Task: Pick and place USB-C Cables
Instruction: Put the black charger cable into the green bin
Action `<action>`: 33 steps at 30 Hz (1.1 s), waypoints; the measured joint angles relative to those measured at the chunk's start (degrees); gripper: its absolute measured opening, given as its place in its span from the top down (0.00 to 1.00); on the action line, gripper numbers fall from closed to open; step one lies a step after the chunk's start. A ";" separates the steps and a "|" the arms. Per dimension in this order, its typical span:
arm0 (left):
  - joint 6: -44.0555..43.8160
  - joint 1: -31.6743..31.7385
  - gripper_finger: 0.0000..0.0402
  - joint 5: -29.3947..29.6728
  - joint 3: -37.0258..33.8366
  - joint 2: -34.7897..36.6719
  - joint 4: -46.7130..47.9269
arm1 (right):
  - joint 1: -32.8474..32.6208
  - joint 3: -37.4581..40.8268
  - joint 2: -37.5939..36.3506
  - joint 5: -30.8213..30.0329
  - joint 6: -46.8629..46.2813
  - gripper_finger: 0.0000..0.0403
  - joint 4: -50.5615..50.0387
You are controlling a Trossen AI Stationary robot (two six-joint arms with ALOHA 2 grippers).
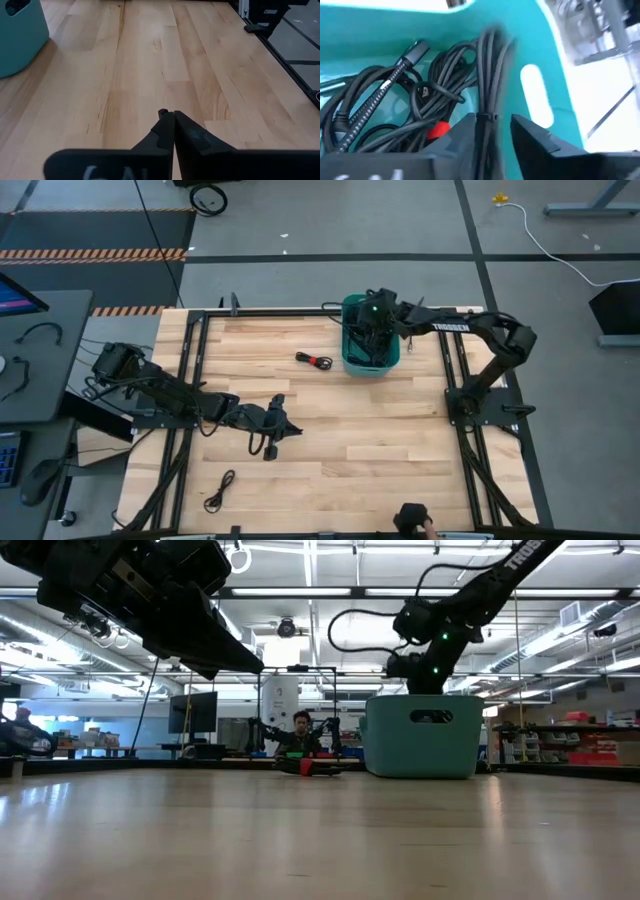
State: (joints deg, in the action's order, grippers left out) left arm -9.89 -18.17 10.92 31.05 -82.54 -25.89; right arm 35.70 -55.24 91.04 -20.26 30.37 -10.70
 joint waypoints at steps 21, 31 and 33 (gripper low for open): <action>-3.89 -0.07 0.98 0.68 -0.07 4.02 6.65 | -27.57 3.85 -7.66 3.56 -21.07 0.72 8.89; -18.54 -5.11 0.99 0.97 2.08 17.11 37.43 | -53.24 12.93 2.96 -6.57 -24.35 0.85 45.45; -25.13 -7.62 0.99 0.69 4.69 18.33 46.34 | -56.23 13.03 6.65 -9.39 -24.45 0.86 50.15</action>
State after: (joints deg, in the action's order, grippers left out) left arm -35.02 -25.79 11.60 35.74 -64.21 20.45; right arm -20.54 -42.21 97.69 -29.65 5.92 39.45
